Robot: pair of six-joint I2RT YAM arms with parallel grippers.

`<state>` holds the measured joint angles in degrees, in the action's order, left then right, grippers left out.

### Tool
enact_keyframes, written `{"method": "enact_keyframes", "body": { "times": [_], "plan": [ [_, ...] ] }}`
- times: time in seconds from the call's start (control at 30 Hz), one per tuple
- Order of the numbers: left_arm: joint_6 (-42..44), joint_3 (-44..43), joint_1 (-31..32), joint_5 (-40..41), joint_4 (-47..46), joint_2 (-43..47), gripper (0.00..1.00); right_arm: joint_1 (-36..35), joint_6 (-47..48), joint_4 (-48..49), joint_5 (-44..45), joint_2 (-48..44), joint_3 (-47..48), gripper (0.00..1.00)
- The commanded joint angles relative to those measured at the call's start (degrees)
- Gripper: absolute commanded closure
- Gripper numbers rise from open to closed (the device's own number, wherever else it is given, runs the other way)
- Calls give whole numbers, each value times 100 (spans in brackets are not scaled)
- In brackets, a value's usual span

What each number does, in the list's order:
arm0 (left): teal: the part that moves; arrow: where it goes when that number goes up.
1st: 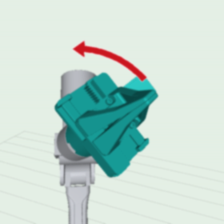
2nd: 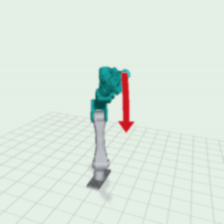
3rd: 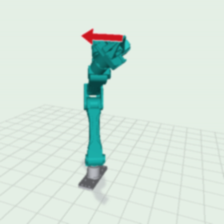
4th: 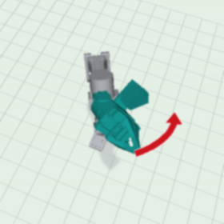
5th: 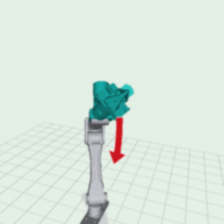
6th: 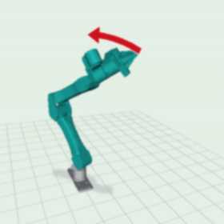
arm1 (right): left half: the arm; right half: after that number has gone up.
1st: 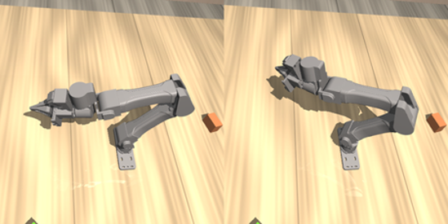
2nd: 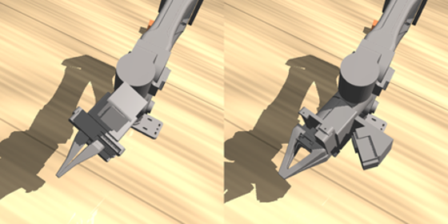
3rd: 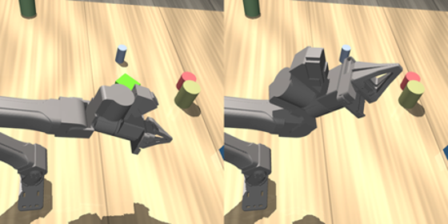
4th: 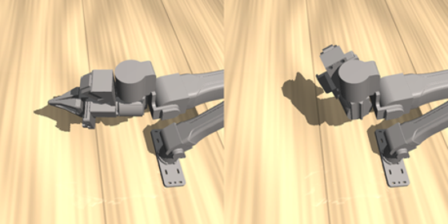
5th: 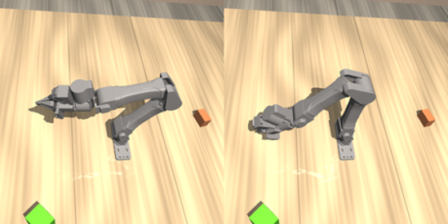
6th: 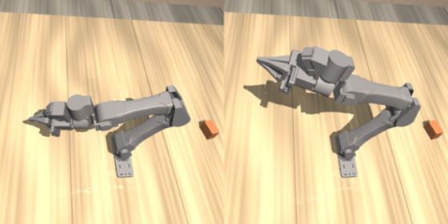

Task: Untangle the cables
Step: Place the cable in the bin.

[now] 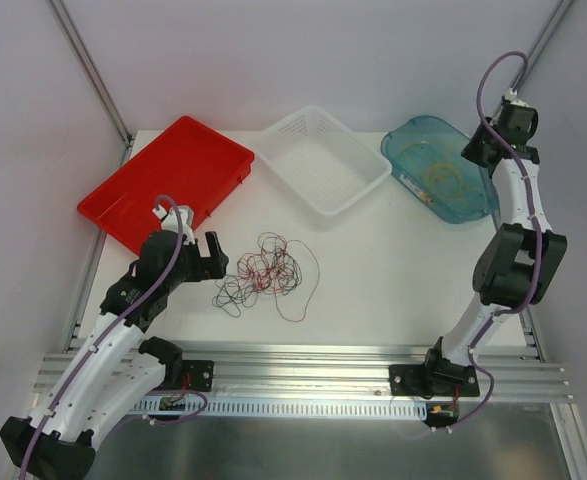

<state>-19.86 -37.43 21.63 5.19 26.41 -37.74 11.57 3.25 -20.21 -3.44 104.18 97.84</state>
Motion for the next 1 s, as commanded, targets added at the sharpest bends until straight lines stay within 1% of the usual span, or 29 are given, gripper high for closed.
{"method": "enact_keyframes", "body": {
  "times": [0.0,0.03,0.1,0.2,0.27,0.3,0.4,0.47,0.5,0.53,0.6,0.63,0.7,0.73,0.77,0.8,0.83,0.97],
  "plan": [
    [201,-10,-71,220,-57,-172,1,345,-859,439,-446,181,-203,71],
    [219,-10,-71,184,-57,-216,1,485,-974,421,-673,199,-282,61],
    [219,-36,-80,70,-57,-321,1,539,-1072,430,-807,86,-606,49],
    [228,-54,-71,-44,-66,-418,1,513,-975,290,-816,-371,-959,43],
    [202,-63,-71,-106,-75,-454,1,469,-966,53,-728,-782,-1109,41],
    [193,-54,-71,-158,-75,-480,1,434,-914,0,-737,-933,-1327,40],
    [149,-45,-71,-220,-92,-542,1,162,-765,-167,-746,-1592,-1697,38],
    [131,-63,-71,-343,-93,-594,1,-163,-764,-247,-728,-1961,-2145,37],
    [123,-71,-71,-404,-101,-664,1,-269,-764,-229,-745,-2311,-2312,37],
    [96,-71,-71,-501,-93,-691,1,-522,-834,-203,-798,-2471,-2679,37],
    [79,-89,-71,-641,-101,-788,1,-822,-861,-142,-816,-2927,-3041,36],
    [61,-89,-71,-738,-101,-814,1,-1145,-878,-63,-851,-3052,-3200,36],
    [52,-107,-71,-826,-110,-884,1,-1516,-939,86,-965,-3289,-3709,37],
    [43,-98,-71,-879,-128,-902,1,-1883,-1009,331,-1113,-3473,-3876,37],
    [43,-107,-71,-932,-128,-946,1,-2052,-1141,472,-1193,-3536,-4243,37],
    [26,-107,-71,-967,-136,-964,1,-2237,-1203,622,-1246,-3580,-4386,37],
    [0,-98,-71,-1028,-154,-999,1,-2595,-1290,876,-1255,-3615,-4666,37],
    [-97,-98,-71,-1230,-154,-1156,1,-3423,-1571,1386,-1238,-3336,-5029,38]
  ]
}}
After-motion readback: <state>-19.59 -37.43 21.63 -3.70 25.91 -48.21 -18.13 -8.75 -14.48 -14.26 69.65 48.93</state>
